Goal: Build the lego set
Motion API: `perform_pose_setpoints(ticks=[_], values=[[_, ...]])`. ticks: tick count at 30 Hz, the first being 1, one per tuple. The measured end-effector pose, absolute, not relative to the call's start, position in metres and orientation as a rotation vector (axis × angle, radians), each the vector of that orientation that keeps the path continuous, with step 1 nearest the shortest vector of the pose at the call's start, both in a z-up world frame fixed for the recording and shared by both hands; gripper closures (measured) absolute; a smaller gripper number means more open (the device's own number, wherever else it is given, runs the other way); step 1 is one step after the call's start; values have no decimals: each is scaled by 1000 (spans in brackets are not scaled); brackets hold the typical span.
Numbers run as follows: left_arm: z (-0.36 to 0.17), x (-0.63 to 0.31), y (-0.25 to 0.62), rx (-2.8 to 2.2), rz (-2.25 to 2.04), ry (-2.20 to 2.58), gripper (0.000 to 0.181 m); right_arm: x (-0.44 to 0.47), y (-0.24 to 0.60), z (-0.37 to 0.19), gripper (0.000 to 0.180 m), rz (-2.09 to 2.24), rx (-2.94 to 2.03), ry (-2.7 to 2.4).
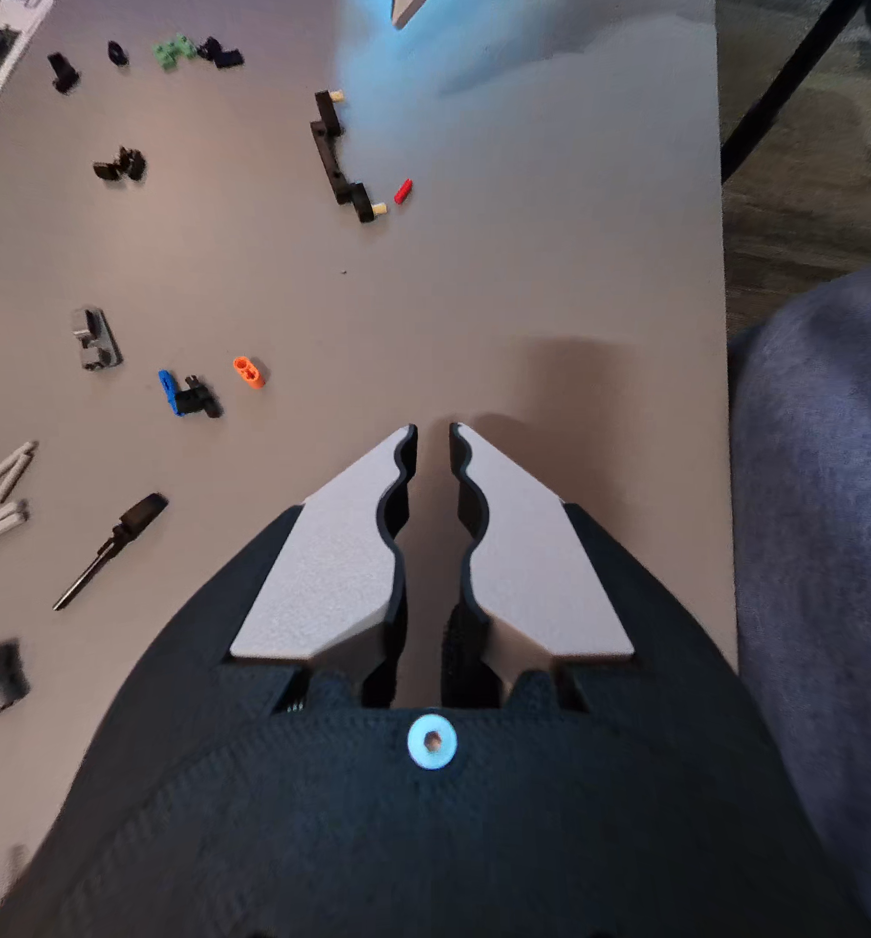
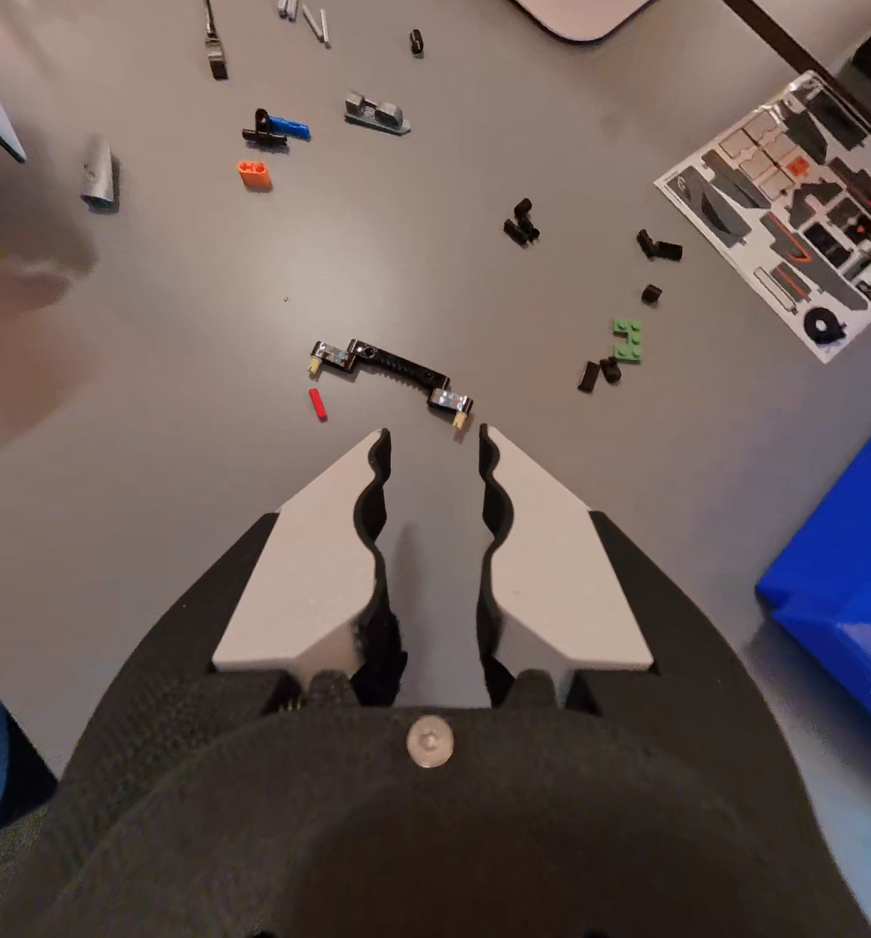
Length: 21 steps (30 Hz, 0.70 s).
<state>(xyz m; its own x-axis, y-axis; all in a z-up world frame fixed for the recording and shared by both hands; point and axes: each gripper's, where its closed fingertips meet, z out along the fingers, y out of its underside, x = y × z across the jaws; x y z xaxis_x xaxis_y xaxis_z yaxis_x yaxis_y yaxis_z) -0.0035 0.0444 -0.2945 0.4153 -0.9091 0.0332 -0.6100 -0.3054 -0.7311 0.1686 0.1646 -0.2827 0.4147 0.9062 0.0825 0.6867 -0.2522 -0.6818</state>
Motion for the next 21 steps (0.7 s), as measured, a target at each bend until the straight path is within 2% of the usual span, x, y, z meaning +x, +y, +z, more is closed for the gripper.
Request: perform_pose_setpoints(ticks=[1,13,21], values=[[-293,-3,44,-2029,-599,1278,171,164,168,-284,149,445,-2019,-1368],[-289,-23,33,-2057,-579,1121,174,0,206,-302,148,587,-1741,-1825],[-280,-43,37,-2012,-541,1095,175,-27,222,-327,156,681,-1736,-1991]])
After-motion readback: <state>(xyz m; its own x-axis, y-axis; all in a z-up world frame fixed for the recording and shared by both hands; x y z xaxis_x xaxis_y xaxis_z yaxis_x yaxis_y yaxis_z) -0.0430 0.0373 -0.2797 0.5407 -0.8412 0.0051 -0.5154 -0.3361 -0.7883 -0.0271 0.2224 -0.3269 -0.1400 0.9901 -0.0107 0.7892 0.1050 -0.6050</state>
